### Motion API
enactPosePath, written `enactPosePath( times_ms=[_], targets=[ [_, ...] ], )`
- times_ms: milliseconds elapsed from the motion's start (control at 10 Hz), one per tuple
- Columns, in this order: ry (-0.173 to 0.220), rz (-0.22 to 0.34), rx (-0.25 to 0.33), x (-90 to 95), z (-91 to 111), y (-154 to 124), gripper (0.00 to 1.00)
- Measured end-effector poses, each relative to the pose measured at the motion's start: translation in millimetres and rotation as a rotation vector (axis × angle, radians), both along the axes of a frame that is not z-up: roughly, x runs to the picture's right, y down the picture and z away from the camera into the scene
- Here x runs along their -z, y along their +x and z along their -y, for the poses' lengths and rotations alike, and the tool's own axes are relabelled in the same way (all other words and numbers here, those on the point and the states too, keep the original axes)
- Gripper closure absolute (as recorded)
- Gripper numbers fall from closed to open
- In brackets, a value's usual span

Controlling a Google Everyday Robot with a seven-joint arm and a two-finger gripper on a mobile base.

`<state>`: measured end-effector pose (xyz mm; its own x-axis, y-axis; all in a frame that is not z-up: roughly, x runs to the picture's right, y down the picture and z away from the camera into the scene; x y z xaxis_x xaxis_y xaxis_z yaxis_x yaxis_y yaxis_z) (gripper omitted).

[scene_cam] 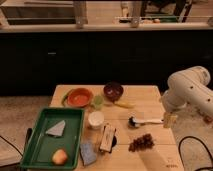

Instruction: Place grapes in purple bowl

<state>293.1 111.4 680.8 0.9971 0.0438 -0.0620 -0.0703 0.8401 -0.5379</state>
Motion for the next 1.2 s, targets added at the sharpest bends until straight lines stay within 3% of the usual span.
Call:
enactPosePath(
  times_ms=[500,800,1200],
  targets=[
    [-0.002,0.002,0.007,0.0,-3.8,-0.9,0.2],
    [-0.012,0.024,0.051,7.6,-36.0,-6.8,0.2],
    [-0.023,0.055,0.094,2.6,-51.0,-17.9,0.2]
  ],
)
